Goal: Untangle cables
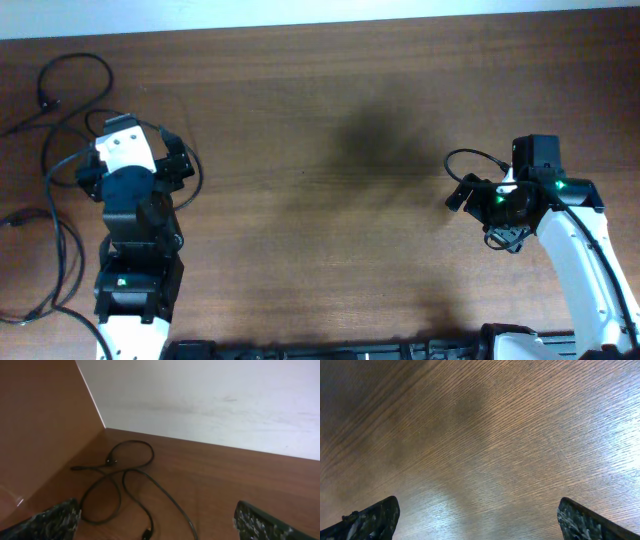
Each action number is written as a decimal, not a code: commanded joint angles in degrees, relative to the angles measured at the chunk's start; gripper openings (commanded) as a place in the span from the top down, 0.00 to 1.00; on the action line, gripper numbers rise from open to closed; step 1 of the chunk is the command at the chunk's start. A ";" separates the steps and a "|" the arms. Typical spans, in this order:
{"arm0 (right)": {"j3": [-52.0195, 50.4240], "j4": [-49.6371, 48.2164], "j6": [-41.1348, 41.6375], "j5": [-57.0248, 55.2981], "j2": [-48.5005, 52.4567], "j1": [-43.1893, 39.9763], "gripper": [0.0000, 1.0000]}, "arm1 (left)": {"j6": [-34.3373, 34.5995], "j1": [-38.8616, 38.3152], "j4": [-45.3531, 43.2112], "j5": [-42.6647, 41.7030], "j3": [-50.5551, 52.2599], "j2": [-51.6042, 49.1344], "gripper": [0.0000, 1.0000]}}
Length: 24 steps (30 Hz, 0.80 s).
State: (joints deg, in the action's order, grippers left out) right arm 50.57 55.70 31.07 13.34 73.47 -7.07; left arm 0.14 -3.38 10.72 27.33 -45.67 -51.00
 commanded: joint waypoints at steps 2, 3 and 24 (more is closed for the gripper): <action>0.13 0.02 -0.35 -0.33 0.15 0.31 0.01 | -0.42 0.15 0.11 1.40 -0.02 0.35 0.01; 0.13 0.02 -0.35 -0.33 0.15 0.31 0.01 | -0.42 0.15 0.44 1.42 -0.02 0.35 0.01; 0.13 0.02 -0.35 -0.33 0.15 0.31 0.01 | -0.42 0.15 29.33 0.35 -0.02 8.11 0.01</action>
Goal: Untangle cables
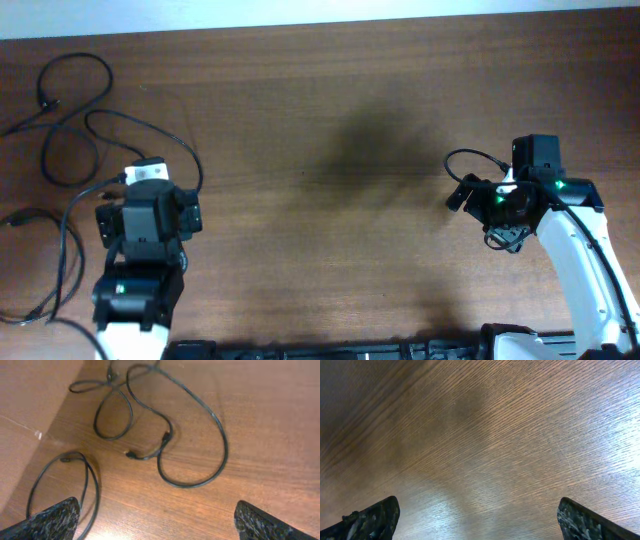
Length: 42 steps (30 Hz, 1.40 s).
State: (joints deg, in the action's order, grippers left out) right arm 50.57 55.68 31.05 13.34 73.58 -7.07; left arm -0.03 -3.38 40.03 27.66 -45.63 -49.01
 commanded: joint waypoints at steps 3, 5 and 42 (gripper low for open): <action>0.13 0.04 -0.33 -0.33 0.04 0.31 0.01 | -0.24 0.15 0.02 0.02 -0.07 14.45 0.01; 0.13 0.04 -0.33 -0.33 0.04 0.31 0.01 | -0.24 0.15 0.02 0.02 -0.07 18.99 0.01; 0.13 0.04 -0.33 -0.33 0.04 0.31 0.01 | -0.26 6.32 35.95 0.70 -0.15 48.68 0.01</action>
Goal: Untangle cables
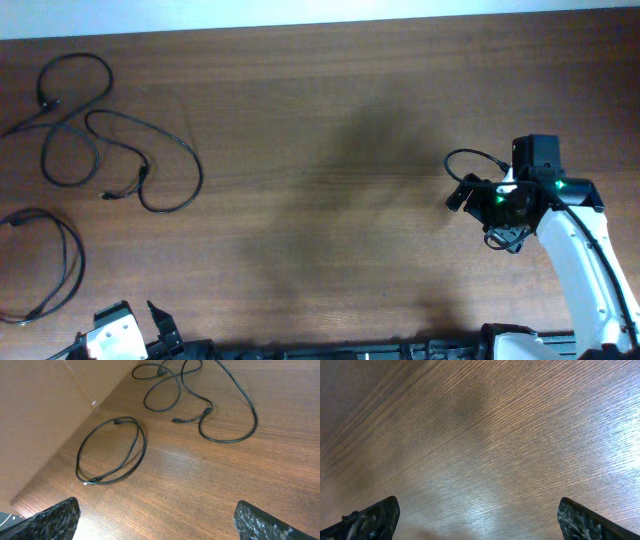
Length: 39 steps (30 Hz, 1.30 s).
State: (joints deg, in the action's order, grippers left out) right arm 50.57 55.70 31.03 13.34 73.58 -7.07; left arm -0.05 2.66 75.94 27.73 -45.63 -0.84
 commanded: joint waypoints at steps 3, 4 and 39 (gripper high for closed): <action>0.13 0.02 -0.31 -0.33 0.04 0.31 0.01 | -0.24 0.28 0.04 0.63 -0.15 0.50 0.01; 0.13 0.02 -0.31 -0.33 0.04 0.31 0.01 | -0.24 0.28 0.04 0.63 -0.15 0.50 0.01; 0.13 0.02 -0.31 -0.33 0.04 0.31 0.01 | 18.86 0.24 -72.26 -22.80 44.96 0.48 0.01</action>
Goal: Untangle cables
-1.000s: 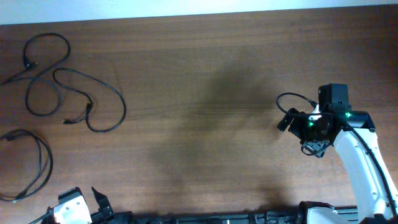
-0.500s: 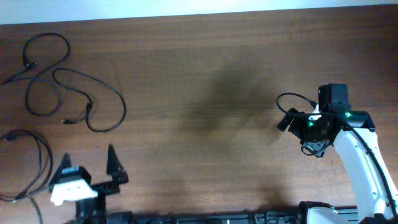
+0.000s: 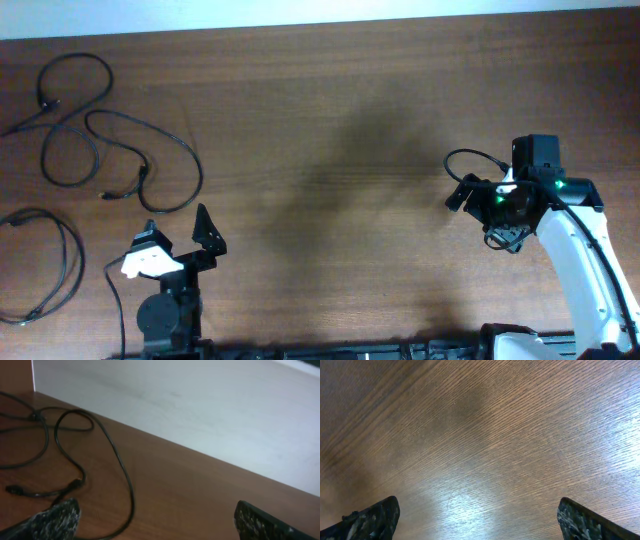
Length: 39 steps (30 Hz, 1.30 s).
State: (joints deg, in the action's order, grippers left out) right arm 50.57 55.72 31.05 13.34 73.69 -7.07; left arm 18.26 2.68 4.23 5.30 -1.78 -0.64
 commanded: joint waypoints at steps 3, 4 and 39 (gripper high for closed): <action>0.13 0.00 -0.33 -0.33 -0.07 0.31 0.01 | 0.09 0.22 -0.31 -0.39 1.27 0.24 0.01; 0.13 0.00 -0.33 -0.33 -0.07 0.31 0.01 | 0.09 0.22 -0.11 -0.39 1.27 0.24 0.01; 0.13 0.00 -0.33 -0.33 -0.07 0.31 0.01 | -15.54 0.22 0.50 -4.50 1.27 0.24 0.01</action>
State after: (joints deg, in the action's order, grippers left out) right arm 50.57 55.72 31.07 13.34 73.69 -7.07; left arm 3.84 2.66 4.69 1.65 -0.99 -0.62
